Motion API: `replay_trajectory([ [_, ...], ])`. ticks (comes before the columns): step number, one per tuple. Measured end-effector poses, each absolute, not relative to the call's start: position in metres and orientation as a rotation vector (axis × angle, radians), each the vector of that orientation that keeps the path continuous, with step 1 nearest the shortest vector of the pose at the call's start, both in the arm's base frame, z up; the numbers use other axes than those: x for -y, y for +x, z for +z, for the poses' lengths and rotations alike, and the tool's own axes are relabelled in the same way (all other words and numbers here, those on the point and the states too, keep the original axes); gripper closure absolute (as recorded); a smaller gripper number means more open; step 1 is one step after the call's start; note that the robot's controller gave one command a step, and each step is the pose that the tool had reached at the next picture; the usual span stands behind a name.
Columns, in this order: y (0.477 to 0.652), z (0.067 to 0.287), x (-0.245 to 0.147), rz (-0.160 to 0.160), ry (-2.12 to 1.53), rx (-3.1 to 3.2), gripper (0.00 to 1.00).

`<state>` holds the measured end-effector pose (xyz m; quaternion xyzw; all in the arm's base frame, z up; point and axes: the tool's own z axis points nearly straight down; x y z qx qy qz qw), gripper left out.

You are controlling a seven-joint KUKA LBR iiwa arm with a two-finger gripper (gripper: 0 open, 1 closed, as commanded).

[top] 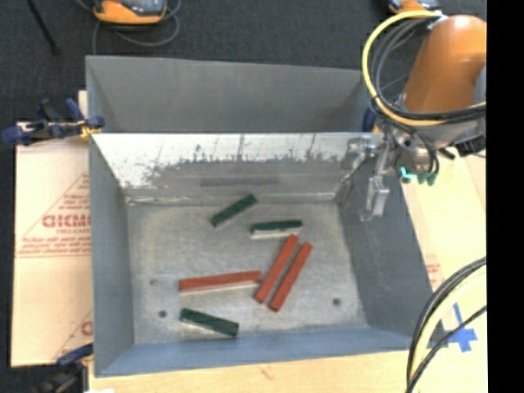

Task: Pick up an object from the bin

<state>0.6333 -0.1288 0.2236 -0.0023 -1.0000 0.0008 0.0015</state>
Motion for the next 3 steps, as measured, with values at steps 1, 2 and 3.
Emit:
replay_trajectory([
  [1, 0.63, 0.067, 0.049, -0.003, -0.197, 3.134, 0.0],
  [2, 0.626, 0.102, 0.03, -0.004, -0.644, 3.082, 0.0],
  [3, 0.632, 0.114, 0.03, -0.003, -0.774, 3.053, 0.0],
])
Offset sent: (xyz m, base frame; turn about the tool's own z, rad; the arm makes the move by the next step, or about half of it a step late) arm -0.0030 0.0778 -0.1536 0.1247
